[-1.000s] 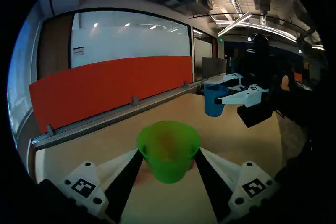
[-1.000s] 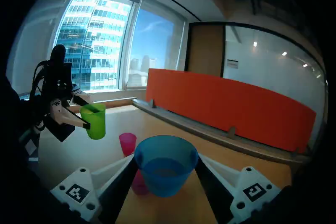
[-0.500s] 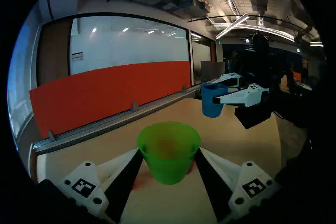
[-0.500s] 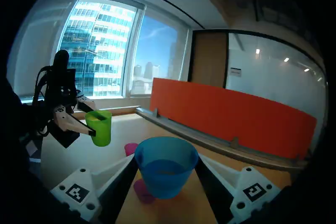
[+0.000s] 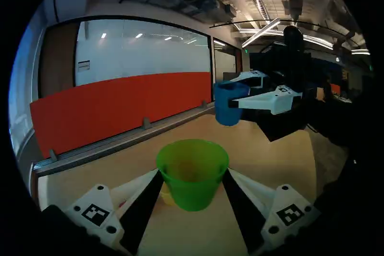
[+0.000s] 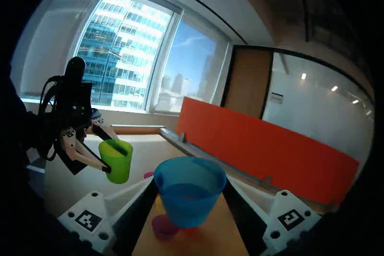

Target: Pour water

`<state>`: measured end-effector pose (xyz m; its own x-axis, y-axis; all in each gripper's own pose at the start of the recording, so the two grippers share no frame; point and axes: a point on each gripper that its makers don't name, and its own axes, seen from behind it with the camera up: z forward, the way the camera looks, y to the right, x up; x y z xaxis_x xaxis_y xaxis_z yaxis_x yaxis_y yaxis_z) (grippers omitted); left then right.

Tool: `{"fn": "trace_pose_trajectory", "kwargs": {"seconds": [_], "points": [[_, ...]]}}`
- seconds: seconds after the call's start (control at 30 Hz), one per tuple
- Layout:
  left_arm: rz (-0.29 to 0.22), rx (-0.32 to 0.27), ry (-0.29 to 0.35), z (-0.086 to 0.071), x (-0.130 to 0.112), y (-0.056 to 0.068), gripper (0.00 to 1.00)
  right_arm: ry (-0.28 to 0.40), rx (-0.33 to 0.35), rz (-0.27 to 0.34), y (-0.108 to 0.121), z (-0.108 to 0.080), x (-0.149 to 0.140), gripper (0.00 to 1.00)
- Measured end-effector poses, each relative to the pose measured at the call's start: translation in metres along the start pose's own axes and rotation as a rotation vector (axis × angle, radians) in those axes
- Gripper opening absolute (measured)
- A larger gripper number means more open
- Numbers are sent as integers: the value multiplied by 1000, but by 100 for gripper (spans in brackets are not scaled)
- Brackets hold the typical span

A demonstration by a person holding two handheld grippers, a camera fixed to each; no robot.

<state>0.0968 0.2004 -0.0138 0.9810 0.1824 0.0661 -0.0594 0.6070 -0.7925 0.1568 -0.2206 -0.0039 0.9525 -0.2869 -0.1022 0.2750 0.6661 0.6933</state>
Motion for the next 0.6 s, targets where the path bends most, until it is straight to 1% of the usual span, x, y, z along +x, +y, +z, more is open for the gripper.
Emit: {"fn": "trace_pose_trajectory", "kwargs": {"seconds": [0.37, 0.6], "points": [[-4, -32, 15, 6, 2, 20, 84, 17, 10, -141, -5, 11, 31, 92], [-9, -45, 26, 8, 5, 28, 85, 17, 8, -249, -8, 20, 42, 91]]}}
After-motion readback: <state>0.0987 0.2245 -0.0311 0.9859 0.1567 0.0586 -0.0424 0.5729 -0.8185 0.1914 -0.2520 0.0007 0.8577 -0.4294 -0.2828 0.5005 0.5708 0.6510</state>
